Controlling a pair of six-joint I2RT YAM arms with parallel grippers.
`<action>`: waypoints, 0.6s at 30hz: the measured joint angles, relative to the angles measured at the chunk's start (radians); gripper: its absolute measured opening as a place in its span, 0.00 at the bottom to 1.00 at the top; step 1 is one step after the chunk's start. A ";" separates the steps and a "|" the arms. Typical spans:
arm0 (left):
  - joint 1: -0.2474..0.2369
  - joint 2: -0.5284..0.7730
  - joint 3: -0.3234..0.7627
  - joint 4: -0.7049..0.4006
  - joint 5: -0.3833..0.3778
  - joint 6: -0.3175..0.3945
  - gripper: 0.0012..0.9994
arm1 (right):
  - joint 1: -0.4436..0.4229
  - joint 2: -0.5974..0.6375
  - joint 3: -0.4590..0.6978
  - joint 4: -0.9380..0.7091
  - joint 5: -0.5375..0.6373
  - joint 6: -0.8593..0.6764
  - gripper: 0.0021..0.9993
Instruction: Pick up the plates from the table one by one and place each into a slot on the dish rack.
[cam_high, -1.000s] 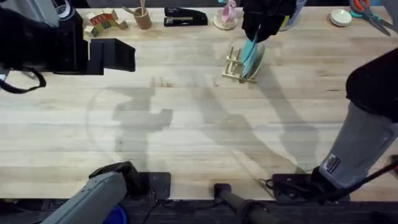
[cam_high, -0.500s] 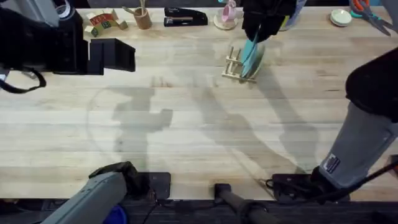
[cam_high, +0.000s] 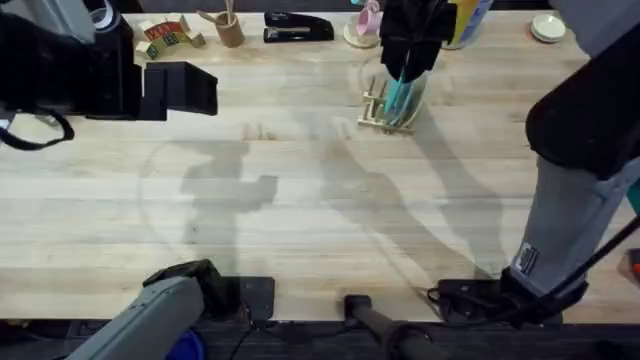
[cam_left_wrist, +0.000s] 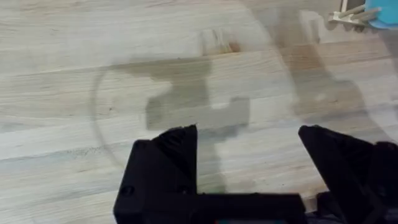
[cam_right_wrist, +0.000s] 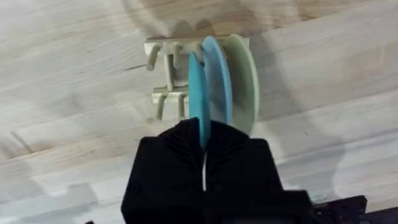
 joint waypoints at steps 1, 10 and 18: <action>0.000 0.000 0.000 0.000 0.000 0.000 1.00 | 0.000 0.000 0.000 0.000 0.000 0.000 0.03; 0.000 0.000 0.000 0.000 0.000 0.000 1.00 | 0.000 0.000 0.000 0.006 0.000 0.000 0.03; 0.000 0.000 0.000 0.000 0.000 0.000 1.00 | 0.000 0.000 0.000 0.022 0.000 0.000 0.03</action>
